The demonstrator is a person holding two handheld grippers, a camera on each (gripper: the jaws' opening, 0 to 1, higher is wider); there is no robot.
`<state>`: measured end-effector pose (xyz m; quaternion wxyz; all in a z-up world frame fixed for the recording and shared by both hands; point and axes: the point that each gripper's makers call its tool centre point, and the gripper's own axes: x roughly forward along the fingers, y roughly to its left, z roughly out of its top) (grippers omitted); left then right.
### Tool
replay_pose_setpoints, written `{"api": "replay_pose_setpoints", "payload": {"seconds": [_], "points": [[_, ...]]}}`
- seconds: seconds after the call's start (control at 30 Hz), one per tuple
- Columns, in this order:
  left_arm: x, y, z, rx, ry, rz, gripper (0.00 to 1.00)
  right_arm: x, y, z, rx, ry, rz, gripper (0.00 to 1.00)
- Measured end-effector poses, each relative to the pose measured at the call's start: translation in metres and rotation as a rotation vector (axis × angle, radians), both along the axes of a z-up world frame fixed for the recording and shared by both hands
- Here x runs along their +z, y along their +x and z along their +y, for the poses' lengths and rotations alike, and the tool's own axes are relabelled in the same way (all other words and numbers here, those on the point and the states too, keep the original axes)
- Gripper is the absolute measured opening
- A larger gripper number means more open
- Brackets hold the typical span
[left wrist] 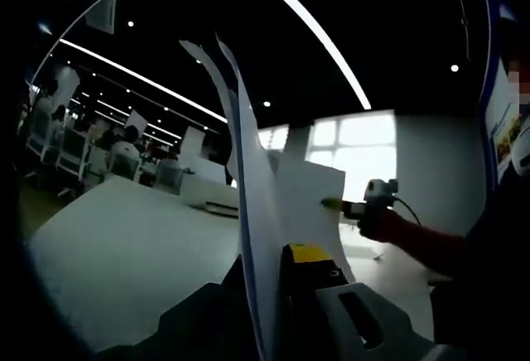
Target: Organize the stack of printing papers by aligning and flattening the scattered papers on the table
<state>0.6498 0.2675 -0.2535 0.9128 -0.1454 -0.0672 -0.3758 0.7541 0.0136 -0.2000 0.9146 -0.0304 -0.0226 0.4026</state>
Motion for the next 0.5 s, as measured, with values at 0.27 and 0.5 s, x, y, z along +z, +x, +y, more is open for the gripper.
{"api": "replay_pose_setpoints", "payload": {"seconds": [0.27,0.5], "points": [[0.0,-0.001,0.0,0.0,0.0,-0.002,0.06,0.025,-0.006,-0.012,-0.02,0.019,-0.05,0.0],[0.0,-0.001,0.0,0.001,0.002,-0.001,0.06,0.044,-0.012,-0.018,-0.029,0.036,-0.074,0.0]]}}
